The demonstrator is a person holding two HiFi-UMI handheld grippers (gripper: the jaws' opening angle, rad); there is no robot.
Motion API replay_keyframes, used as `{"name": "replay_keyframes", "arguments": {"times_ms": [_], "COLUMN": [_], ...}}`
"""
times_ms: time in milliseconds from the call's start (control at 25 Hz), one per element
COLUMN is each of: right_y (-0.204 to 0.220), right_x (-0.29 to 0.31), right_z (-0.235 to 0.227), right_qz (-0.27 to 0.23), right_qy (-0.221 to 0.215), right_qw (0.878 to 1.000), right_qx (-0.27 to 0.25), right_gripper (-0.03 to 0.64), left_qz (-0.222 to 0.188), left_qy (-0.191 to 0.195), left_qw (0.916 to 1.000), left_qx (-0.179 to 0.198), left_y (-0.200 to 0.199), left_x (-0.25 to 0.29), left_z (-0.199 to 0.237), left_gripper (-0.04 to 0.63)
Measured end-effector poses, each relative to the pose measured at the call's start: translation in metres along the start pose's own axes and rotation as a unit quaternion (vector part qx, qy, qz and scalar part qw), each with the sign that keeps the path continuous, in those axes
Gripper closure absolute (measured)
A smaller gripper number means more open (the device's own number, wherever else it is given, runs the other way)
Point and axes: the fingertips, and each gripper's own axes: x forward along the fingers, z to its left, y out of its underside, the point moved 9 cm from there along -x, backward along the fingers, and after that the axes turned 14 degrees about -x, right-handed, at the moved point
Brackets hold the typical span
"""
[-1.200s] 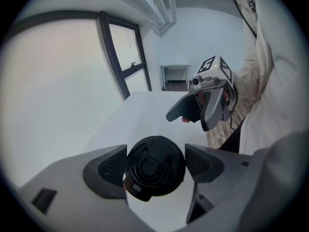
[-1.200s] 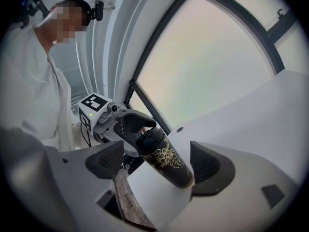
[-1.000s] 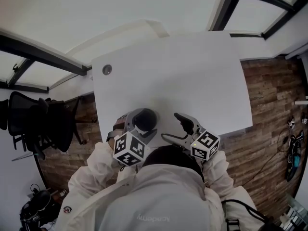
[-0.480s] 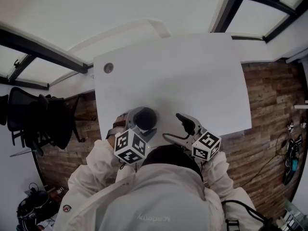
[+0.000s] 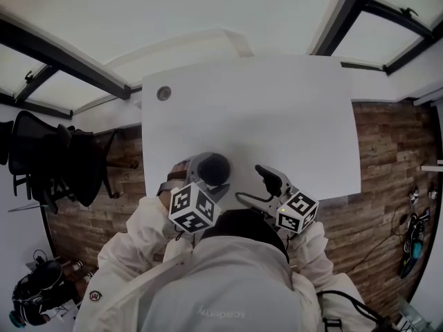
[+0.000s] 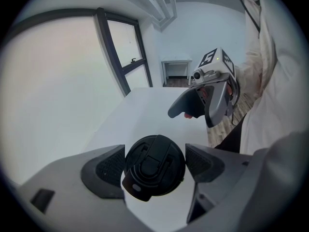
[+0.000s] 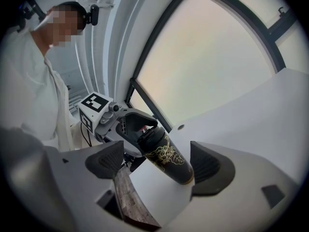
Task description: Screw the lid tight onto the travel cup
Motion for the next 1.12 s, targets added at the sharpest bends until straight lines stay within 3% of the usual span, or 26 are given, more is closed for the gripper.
{"name": "replay_keyframes", "arguments": {"times_ms": [440, 560, 640, 720, 760, 920, 1120], "right_y": [0.002, -0.002, -0.009, -0.021, -0.029, -0.063, -0.097], "right_x": [-0.009, -0.011, -0.010, -0.008, -0.006, 0.003, 0.029], "right_z": [-0.002, -0.003, -0.002, 0.000, 0.000, -0.001, 0.006], "right_qz": [-0.002, 0.004, 0.014, 0.027, 0.033, 0.058, 0.101], "right_qy": [0.008, 0.007, 0.002, -0.008, -0.013, -0.038, -0.065], "right_qw": [1.000, 1.000, 1.000, 0.999, 0.999, 0.994, 0.983], "right_qx": [0.010, 0.004, -0.008, -0.028, -0.040, -0.085, -0.140], "right_gripper": [0.178, 0.178, 0.178, 0.178, 0.178, 0.178, 0.177], "left_qz": [-0.009, -0.026, -0.051, -0.099, -0.132, -0.223, -0.297], "left_qy": [0.005, 0.005, -0.002, -0.004, 0.000, 0.030, 0.011], "left_qw": [0.9999, 0.9993, 0.9969, 0.9886, 0.9805, 0.9385, 0.9208], "left_qx": [-0.006, -0.027, -0.060, -0.113, -0.146, -0.262, -0.252], "left_y": [-0.005, -0.006, -0.002, 0.011, 0.021, 0.066, 0.098], "left_x": [-0.004, -0.017, -0.032, -0.049, -0.056, -0.066, -0.049], "left_z": [0.000, 0.003, 0.011, 0.022, 0.028, 0.038, 0.032], "left_gripper": [0.209, 0.209, 0.209, 0.209, 0.210, 0.209, 0.210]}}
